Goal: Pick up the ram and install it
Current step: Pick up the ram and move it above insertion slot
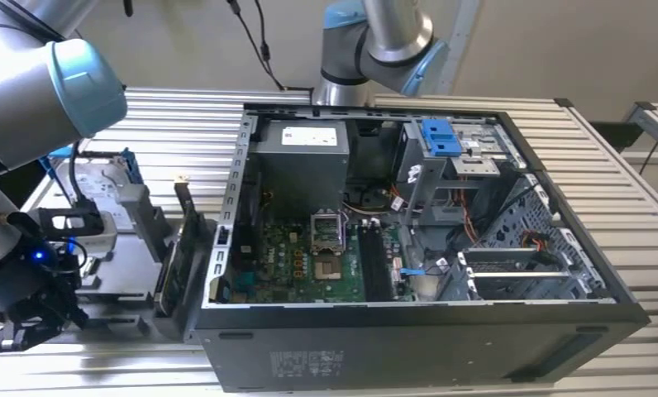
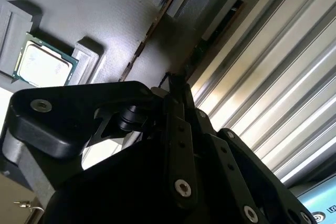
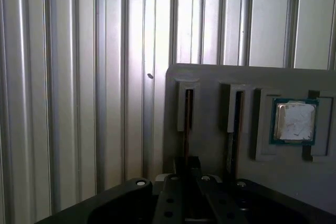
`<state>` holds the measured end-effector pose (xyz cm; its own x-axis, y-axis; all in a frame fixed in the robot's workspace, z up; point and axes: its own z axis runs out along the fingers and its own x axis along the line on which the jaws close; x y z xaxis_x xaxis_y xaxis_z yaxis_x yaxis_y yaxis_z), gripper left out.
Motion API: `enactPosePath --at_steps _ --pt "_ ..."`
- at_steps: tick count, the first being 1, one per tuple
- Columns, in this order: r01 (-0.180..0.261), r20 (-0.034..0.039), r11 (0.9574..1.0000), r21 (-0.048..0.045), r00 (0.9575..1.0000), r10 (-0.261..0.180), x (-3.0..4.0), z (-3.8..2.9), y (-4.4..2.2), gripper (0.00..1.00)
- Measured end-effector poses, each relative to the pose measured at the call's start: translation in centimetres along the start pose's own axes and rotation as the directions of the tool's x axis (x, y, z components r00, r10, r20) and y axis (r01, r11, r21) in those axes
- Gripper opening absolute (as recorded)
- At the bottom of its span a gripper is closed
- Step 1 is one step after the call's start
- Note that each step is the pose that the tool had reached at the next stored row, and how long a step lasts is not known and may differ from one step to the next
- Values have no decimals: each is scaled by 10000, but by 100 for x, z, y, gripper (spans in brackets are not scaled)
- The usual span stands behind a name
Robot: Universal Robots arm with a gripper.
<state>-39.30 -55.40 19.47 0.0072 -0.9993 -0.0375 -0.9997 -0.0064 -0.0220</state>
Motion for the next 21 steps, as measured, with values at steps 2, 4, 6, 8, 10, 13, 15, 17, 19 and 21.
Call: enactPosePath --at_steps 2,4,6,8,10,13,15,17,19,21 --pt "0 0 10000 0 10000 0 0 0 0 14" --pt "0 2 10000 2 10000 0 0 -1 0 14" --pt "0 3 10000 3 10000 0 -1 -20 -1 14" --pt "0 1 10000 0 10000 0 -2 -58 -1 14" --pt "0 -1 10000 -1 10000 0 -4 -96 -2 14" --pt "0 0 10000 0 10000 0 -6 -156 -3 14" --pt "0 0 10000 0 10000 0 -7 -195 -4 14" --pt "0 0 10000 0 10000 0 -8 -228 -5 14" --pt "1 1 10000 0 10000 -1 -10 -258 -6 14" --pt "0 0 10000 0 10000 0 -10 -284 -7 14"
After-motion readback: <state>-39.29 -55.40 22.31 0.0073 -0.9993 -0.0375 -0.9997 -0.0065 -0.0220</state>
